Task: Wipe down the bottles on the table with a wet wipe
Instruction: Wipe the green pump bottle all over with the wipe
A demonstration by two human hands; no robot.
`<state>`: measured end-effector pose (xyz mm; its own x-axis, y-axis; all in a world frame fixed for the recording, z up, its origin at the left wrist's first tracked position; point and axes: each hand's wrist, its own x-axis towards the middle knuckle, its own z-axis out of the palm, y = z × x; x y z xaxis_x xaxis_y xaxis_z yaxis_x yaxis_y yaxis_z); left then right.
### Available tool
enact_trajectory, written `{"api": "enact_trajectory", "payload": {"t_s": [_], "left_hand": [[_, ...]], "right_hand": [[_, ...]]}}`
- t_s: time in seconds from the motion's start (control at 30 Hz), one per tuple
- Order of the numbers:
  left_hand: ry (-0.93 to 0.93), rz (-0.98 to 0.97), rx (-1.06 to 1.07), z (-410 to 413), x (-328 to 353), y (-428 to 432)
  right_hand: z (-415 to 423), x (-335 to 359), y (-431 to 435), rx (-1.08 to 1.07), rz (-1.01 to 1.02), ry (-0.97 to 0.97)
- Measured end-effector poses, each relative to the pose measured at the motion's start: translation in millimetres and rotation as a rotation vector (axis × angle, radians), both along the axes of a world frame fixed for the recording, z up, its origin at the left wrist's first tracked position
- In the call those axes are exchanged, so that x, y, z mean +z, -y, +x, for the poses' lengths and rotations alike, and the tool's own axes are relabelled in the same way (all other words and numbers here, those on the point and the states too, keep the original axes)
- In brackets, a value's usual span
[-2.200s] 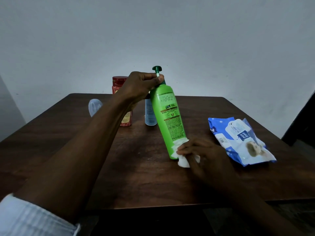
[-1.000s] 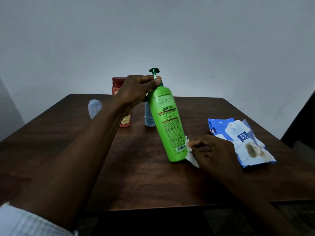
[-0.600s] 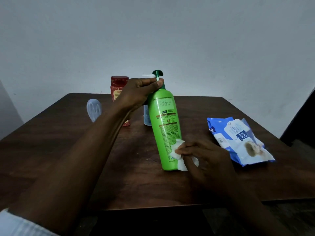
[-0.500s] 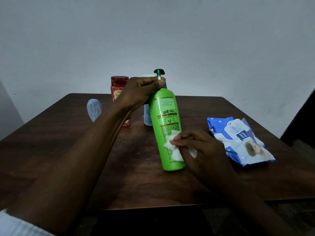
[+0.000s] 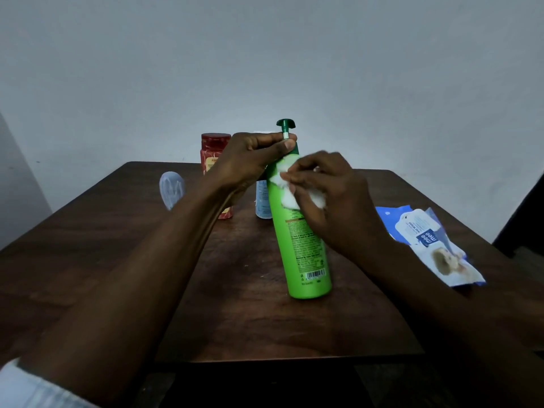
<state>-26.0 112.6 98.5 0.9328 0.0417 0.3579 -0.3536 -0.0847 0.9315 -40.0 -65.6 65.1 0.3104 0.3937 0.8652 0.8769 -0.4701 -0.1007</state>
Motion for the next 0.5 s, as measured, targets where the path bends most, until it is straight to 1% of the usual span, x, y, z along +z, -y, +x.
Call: {"api": "enact_trajectory", "payload": {"t_s": [0.2, 0.3, 0.37, 0.5], "left_hand": [[-0.012, 0.019, 0.001, 2, -5, -8], [-0.008, 0.025, -0.007, 0, -4, -9], [0.001, 0.041, -0.011, -2, -2, -8], [0.002, 0.043, -0.022, -5, 0, -5]], "right_hand": [[-42, -57, 26, 0.082, -0.231, -0.013], [-56, -83, 43, 0.096, -0.27, 0.018], [-58, -90, 51, 0.108, -0.225, -0.008], [-50, -82, 54, 0.108, -0.018, -0.133]]}}
